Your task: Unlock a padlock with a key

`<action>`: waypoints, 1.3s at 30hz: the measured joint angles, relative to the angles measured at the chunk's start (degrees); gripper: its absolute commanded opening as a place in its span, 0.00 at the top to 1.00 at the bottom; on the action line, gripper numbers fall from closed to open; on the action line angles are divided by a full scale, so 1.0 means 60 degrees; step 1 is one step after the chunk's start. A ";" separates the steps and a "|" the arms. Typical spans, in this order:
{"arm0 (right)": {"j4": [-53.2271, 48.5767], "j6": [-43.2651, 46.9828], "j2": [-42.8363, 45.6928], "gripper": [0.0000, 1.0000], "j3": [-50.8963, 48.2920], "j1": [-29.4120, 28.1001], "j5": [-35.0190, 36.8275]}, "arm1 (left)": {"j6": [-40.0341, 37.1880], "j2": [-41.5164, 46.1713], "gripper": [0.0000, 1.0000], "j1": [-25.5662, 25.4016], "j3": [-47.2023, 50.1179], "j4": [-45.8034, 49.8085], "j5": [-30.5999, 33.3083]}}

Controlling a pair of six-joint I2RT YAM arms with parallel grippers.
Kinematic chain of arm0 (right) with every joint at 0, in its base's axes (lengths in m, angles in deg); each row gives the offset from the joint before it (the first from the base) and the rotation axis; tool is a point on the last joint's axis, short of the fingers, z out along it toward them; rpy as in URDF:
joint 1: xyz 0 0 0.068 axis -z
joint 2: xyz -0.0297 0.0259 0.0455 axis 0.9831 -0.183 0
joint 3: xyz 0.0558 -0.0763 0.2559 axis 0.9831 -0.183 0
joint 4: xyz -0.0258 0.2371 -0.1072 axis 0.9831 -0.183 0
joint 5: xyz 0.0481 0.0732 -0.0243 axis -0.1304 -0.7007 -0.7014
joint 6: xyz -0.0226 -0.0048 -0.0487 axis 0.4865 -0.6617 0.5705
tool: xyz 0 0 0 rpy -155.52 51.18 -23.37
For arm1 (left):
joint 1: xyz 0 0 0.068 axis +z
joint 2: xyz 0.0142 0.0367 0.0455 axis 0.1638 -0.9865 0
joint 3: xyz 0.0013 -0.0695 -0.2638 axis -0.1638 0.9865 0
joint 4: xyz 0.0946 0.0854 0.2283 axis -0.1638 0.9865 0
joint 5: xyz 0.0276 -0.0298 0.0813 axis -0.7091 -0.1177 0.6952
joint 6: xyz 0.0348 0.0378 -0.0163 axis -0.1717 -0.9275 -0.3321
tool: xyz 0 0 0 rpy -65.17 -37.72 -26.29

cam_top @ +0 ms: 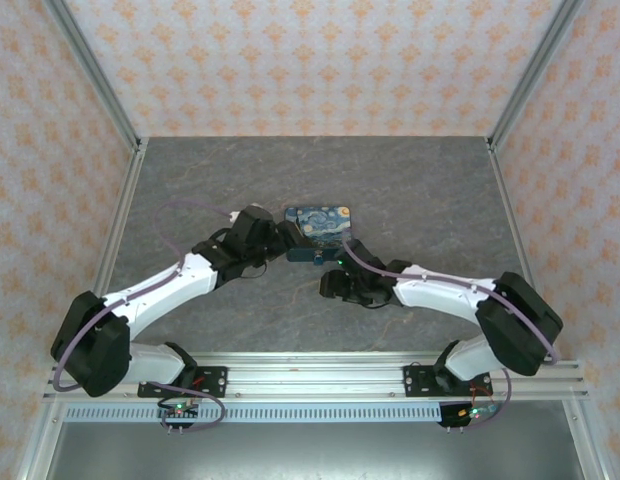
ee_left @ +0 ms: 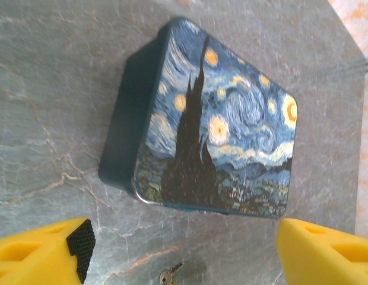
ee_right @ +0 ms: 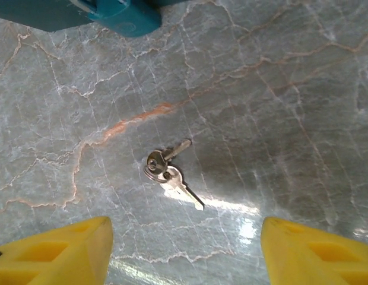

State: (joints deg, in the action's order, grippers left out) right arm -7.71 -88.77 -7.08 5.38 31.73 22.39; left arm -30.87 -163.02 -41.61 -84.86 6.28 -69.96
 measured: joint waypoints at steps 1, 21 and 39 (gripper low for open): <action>-0.0051 -0.0007 -0.0113 0.35 0.0138 -0.0055 0.0109 | -0.0004 0.0036 0.19 0.0117 0.0015 -0.0004 -0.0004; -0.1435 -0.0510 -0.2667 0.43 0.2448 -0.0820 0.1169 | 0.0397 0.0204 0.18 0.1497 0.1107 -0.1027 -0.1122; -0.3246 -0.0612 -0.3807 0.61 0.3880 -0.1257 0.2277 | 0.0597 0.0226 0.18 0.1821 0.1636 -0.1621 -0.1599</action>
State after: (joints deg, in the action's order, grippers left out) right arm -27.19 -92.44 -29.92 28.65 24.19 36.05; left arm -27.28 -161.66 -30.68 -75.05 -3.45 -79.56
